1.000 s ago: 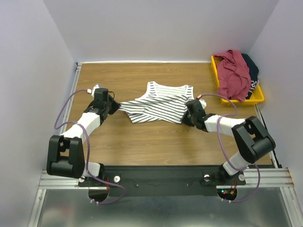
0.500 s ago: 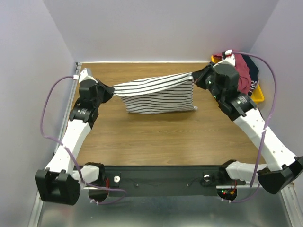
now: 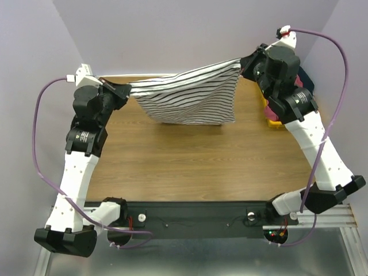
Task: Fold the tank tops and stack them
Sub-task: Flatten the tank top out
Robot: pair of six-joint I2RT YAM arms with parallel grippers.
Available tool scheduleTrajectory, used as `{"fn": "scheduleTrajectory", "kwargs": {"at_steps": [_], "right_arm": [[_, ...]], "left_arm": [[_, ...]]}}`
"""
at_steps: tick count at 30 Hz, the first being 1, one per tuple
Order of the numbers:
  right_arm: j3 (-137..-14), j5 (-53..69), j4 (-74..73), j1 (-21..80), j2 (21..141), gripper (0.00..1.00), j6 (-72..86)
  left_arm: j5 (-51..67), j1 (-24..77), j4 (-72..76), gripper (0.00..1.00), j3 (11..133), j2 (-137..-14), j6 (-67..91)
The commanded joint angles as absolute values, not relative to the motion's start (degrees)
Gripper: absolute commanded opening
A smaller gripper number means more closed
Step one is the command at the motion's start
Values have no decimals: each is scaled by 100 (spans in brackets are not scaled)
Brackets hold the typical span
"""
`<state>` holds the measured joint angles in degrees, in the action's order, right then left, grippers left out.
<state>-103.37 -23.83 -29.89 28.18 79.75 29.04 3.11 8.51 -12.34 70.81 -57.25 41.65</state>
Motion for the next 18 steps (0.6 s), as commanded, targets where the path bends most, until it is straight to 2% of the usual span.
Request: {"fn": "scheduleTrajectory", "kwargs": {"at_steps": [1,6,8,10,13,15,17,18], "right_arm": [[-10994,-2576,-2909,2638,8190,0,2567],[-12240,-1033,-2900,1532,9762,0,2681],[-13268,-784,-2909,1328,10385,0,2672],[-14067,-327,-2909,1012,11264,0,2768],[-15386,210,-2752,704,11978,0,3067],[-15364,403,-2384,598,12041,0,3164],[-15154,387,-1988,510,11849,0,3138],[-14935,282,-1543,484,11743,0,3094]], "left_arm": [[413,809,-915,0,7487,-6079,4438],[536,800,-423,0,8898,-7415,4439],[676,782,-299,0,9611,-8329,4316],[1080,738,-378,0,11008,-9388,4201],[1808,694,-526,0,13055,-10690,4192],[2046,651,-589,0,14650,-11274,4254],[2354,572,-336,0,15203,-11759,4595],[2616,441,188,0,15109,-11751,4736]]}}
